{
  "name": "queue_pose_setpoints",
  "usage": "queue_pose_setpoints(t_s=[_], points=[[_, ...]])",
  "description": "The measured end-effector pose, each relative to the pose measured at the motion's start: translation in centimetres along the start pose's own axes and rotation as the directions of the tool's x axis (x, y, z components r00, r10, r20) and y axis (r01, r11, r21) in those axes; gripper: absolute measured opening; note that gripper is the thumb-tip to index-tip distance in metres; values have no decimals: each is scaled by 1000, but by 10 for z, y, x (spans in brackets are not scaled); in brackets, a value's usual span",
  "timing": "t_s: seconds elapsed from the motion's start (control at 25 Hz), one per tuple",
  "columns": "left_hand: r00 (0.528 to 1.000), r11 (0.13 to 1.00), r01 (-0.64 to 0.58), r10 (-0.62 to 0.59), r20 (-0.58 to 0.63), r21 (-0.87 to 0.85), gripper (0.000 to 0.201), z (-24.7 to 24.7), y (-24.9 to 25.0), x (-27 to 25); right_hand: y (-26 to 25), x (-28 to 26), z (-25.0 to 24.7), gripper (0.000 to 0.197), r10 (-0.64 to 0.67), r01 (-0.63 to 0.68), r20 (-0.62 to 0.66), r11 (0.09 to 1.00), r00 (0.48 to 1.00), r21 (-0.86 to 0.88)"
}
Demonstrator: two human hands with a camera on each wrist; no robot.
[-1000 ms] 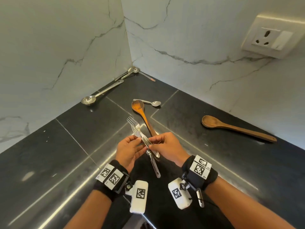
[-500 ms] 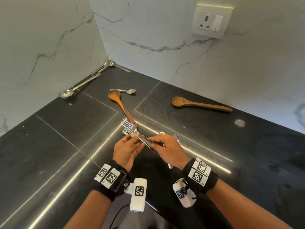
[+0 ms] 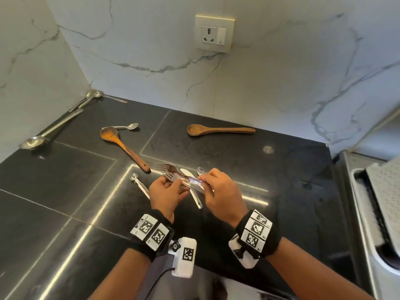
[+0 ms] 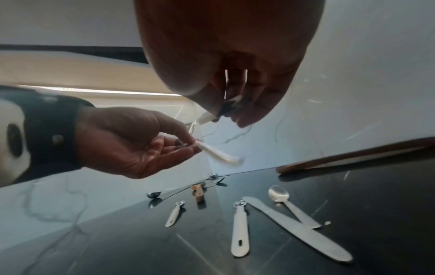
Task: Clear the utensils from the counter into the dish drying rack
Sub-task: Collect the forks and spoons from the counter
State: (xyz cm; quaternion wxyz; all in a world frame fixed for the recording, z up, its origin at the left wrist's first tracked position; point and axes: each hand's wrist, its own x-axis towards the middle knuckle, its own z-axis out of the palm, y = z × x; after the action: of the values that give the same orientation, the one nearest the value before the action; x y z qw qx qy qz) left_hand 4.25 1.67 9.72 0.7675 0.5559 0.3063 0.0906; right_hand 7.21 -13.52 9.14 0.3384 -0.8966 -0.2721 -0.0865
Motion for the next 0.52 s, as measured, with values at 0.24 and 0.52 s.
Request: queue_pose_setpoints(t_s=[0.24,0.52], points=[[997,964,-57,43,58,261,13,-13,-33,-4,8,-26,-6,21,196,-178,-115,972,974,155],[991,922,-74,27,128,381,18,-16,-38,-9,12,-38,-16,22,375,-319,-203,911,905,260]])
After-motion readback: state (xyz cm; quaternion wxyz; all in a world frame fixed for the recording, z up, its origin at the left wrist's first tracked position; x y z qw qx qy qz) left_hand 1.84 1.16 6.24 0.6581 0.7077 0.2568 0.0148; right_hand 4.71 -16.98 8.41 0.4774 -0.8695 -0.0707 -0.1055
